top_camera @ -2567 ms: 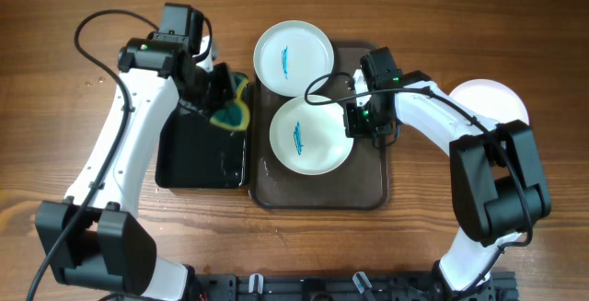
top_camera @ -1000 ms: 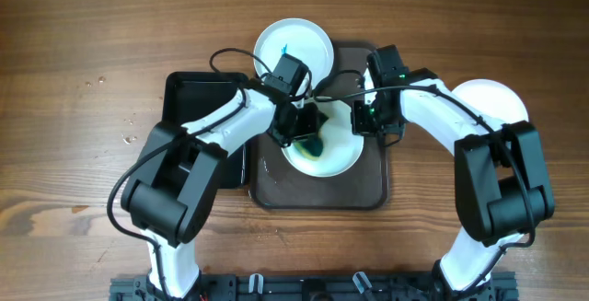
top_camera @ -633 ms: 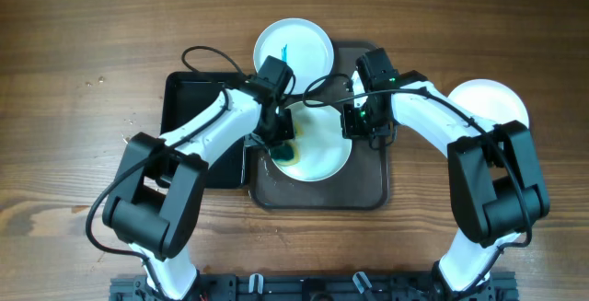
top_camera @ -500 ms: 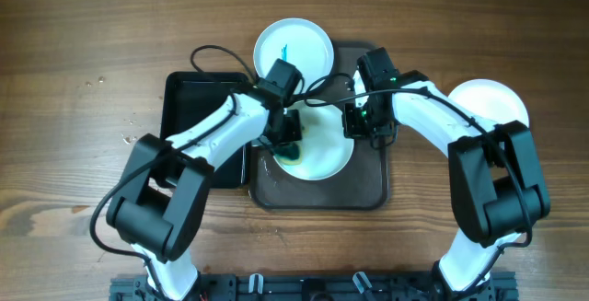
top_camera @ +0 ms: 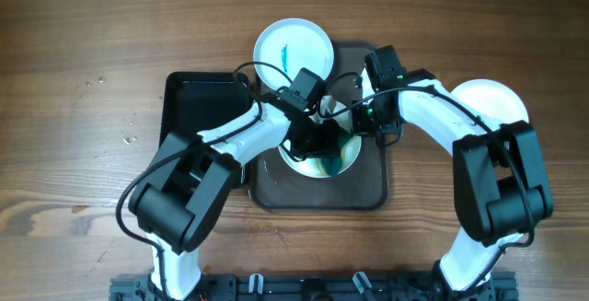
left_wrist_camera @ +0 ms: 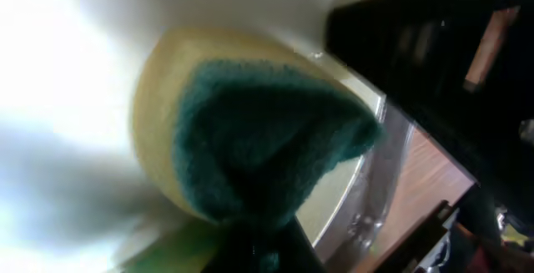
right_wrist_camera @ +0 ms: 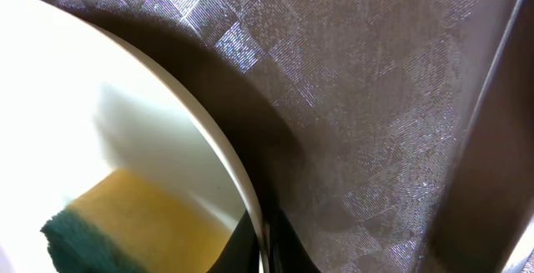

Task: Clean dirty plates on tray and stack at the side
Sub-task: 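Scrub the plate held by the right gripper with the sponge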

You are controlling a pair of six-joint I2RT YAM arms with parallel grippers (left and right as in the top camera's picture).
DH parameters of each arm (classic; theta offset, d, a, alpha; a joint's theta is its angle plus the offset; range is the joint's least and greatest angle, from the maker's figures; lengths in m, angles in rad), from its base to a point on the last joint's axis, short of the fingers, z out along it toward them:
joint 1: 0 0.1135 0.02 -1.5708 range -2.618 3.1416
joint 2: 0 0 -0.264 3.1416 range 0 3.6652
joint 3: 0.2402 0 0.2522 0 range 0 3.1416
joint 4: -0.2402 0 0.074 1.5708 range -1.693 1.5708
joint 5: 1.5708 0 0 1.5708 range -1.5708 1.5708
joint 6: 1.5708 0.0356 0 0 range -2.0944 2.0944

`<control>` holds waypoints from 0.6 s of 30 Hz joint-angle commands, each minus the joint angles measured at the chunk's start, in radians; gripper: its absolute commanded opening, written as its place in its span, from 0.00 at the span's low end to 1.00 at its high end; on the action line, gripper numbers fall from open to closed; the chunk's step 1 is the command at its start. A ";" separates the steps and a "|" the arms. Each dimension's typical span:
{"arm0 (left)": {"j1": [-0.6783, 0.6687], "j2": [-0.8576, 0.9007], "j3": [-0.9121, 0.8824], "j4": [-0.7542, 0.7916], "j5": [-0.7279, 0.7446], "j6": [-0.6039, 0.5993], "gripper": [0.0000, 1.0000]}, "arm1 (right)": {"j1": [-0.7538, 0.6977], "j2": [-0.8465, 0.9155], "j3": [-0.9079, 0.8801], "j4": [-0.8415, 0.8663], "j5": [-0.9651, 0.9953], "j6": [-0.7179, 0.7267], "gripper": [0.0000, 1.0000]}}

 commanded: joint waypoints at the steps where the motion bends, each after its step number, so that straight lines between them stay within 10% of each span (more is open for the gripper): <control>1: -0.022 0.020 -0.017 -0.122 -0.226 0.003 0.04 | 0.014 0.027 0.000 0.003 0.025 0.016 0.04; 9: 0.056 0.019 -0.013 -0.312 -0.781 -0.028 0.04 | 0.014 0.027 0.000 0.002 0.025 0.016 0.04; 18: 0.180 0.019 -0.008 -0.324 -1.011 -0.027 0.04 | 0.014 0.027 0.000 0.002 0.025 0.015 0.04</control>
